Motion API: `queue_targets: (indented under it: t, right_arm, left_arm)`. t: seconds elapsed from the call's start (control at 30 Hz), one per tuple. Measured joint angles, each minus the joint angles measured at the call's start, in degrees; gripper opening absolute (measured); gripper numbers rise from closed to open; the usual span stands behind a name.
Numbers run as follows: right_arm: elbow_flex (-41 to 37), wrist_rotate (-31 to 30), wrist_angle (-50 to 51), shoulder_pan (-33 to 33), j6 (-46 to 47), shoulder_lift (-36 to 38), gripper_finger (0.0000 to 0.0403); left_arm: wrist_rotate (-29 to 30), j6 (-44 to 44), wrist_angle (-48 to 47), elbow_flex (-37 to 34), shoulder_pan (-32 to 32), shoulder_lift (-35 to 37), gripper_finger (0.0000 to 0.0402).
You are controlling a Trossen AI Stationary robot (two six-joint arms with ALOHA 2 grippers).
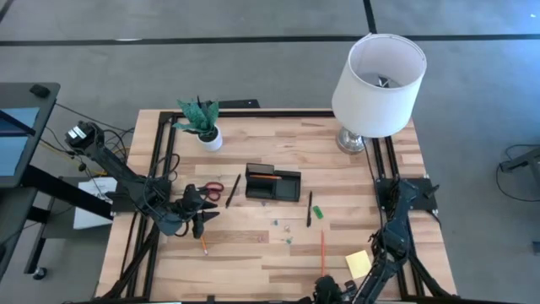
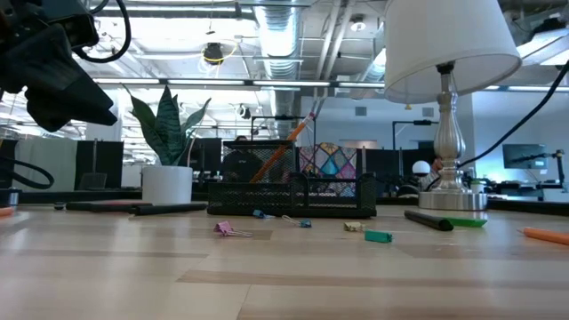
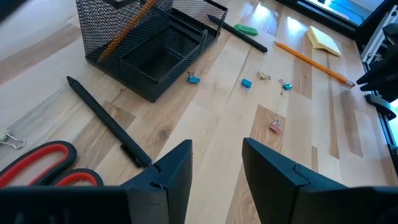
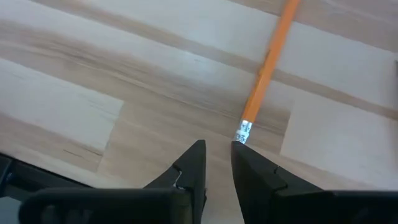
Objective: Pick and place office supplies into organizer
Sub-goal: Put the bottom orange pencil into the black desk organizer
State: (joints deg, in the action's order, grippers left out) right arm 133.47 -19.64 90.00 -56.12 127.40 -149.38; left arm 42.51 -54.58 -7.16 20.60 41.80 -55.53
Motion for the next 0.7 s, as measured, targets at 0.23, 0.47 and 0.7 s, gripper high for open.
queue_targets:
  t: [0.23, 0.47, 0.7]
  right_arm:
    - [-0.3, 0.1, -0.1, 0.0, 0.2, 0.0, 0.0071]
    - [-3.8, -0.2, -0.3, -1.0, 0.6, 0.1, 0.0071]
    - [-4.1, -0.1, -0.1, -0.8, 0.5, 0.1, 0.0071]
  left_arm:
    - [-0.1, 0.1, -1.2, 0.0, 0.0, 0.0, 0.0137]
    - [-0.1, -0.1, -1.6, 0.0, 0.0, 0.0, 0.0137]
    - [-0.1, -0.8, -1.5, 0.0, 0.0, 0.0, 0.0137]
